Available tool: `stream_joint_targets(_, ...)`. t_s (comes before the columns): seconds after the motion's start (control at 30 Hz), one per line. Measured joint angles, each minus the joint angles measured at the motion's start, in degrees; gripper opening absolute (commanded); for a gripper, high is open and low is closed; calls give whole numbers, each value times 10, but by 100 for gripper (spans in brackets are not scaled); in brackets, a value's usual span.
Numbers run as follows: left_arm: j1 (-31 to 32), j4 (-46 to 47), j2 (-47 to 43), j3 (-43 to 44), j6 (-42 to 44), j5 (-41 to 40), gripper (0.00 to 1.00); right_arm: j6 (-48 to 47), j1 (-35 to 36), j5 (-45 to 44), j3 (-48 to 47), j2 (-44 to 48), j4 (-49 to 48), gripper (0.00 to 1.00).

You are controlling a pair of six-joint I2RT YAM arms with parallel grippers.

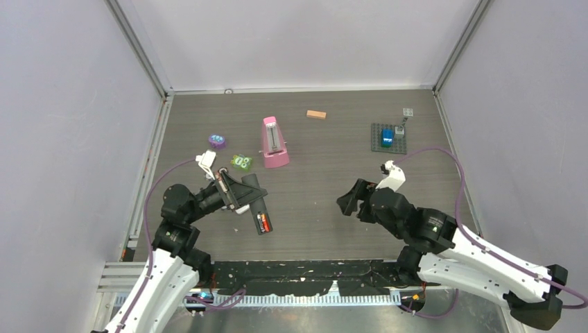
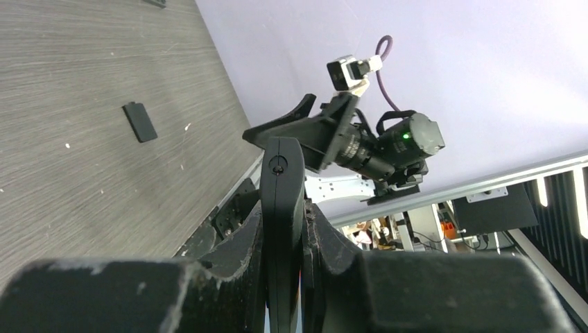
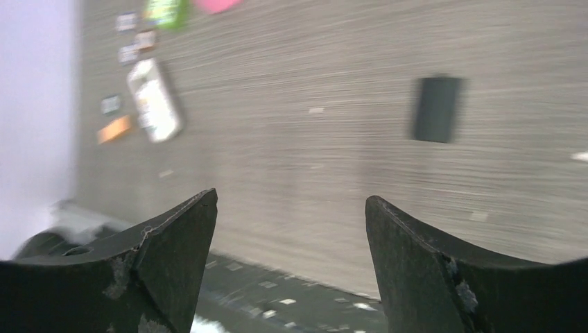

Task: Load the batteries into the remote control

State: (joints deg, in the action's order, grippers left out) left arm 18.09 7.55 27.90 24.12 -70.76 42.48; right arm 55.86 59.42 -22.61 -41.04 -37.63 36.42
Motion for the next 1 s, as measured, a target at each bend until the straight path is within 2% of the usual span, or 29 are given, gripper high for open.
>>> stream_joint_targets(0.1,0,-14,0,-1,8,-5,0,-6,-37,-52,16,-16,65,84)
stream_joint_targets(0.23,0,-22,-3,-10,10,-9,0,-38,-88,-67,35,-104,89,84)
stream_joint_targets(0.37,0,-32,-15,-24,10,-14,0,-72,-120,-61,54,-206,71,84)
stream_joint_targets(0.63,0,-57,-36,-27,11,-27,0,-129,-140,-23,64,-326,-23,84)
stream_joint_targets(0.83,0,-83,-48,-27,14,-35,0,-149,-156,-6,59,-375,-83,76)
stream_joint_targets(1.0,0,-95,-49,-31,14,-40,0,-150,-169,0,54,-397,-124,63)
